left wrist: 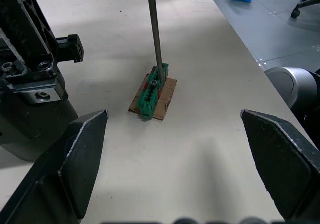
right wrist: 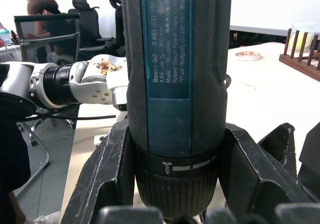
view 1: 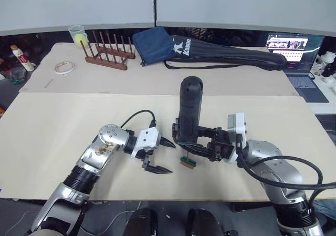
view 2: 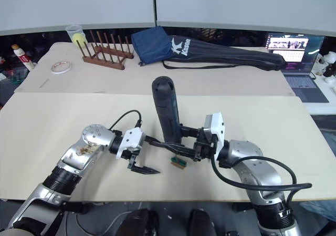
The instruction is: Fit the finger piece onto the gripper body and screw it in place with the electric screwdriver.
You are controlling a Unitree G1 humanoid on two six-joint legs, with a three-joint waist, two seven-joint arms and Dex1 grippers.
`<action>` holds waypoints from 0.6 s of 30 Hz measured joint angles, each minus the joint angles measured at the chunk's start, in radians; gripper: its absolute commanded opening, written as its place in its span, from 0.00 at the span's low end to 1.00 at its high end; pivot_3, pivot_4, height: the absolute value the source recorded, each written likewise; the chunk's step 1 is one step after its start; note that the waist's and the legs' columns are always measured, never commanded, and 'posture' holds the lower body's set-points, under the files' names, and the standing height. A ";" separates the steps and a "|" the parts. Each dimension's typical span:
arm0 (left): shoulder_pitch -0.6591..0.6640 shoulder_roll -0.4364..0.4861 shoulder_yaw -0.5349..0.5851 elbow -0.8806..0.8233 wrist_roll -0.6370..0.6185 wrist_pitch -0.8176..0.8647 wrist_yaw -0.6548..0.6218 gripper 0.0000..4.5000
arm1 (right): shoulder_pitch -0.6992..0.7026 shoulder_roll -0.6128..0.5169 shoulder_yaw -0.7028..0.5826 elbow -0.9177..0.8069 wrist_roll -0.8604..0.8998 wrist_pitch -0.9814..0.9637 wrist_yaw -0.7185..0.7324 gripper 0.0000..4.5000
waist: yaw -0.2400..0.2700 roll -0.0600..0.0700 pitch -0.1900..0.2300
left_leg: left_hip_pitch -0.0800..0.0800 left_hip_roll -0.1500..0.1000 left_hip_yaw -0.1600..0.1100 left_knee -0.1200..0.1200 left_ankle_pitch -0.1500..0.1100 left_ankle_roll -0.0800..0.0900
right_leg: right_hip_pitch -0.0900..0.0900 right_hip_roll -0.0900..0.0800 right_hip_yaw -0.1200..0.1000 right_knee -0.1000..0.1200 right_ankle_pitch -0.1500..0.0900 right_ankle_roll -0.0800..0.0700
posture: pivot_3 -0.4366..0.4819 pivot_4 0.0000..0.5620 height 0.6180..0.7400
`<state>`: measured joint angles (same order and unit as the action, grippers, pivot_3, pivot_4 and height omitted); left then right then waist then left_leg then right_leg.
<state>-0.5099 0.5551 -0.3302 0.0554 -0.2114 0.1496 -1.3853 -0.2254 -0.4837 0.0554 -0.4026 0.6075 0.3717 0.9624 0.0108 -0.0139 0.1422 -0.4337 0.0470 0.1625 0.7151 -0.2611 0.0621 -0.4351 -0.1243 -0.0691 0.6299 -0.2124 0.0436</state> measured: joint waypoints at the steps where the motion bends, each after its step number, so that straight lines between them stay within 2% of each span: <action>1: 0.000 0.000 0.000 0.000 0.000 0.000 0.000 1.00 | 0.000 0.000 0.000 0.000 -0.001 -0.001 -0.001 0.43 | 0.000 0.000 0.000 | 0.000 0.000 0.000 0.000 0.000 0.000 | 0.000 0.000 0.000 0.000 0.000 0.000 | 0.48 0.27 1.00; 18: 0.000 0.000 0.000 0.000 0.000 0.000 0.000 1.00 | 0.000 0.000 0.000 0.003 -0.015 -0.018 -0.002 0.43 | 0.000 0.000 0.000 | 0.000 0.000 0.000 0.000 0.000 0.000 | 0.000 0.000 0.000 0.000 0.000 0.000 | 0.48 0.27 1.00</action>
<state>-0.5099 0.5551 -0.3302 0.0554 -0.2112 0.1496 -1.3853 -0.2253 -0.4837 0.0556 -0.3997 0.5929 0.3540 0.9607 0.0108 -0.0139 0.1422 -0.4337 0.0470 0.1625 0.7150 -0.2611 0.0621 -0.4351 -0.1243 -0.0691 0.6299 -0.2125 0.0437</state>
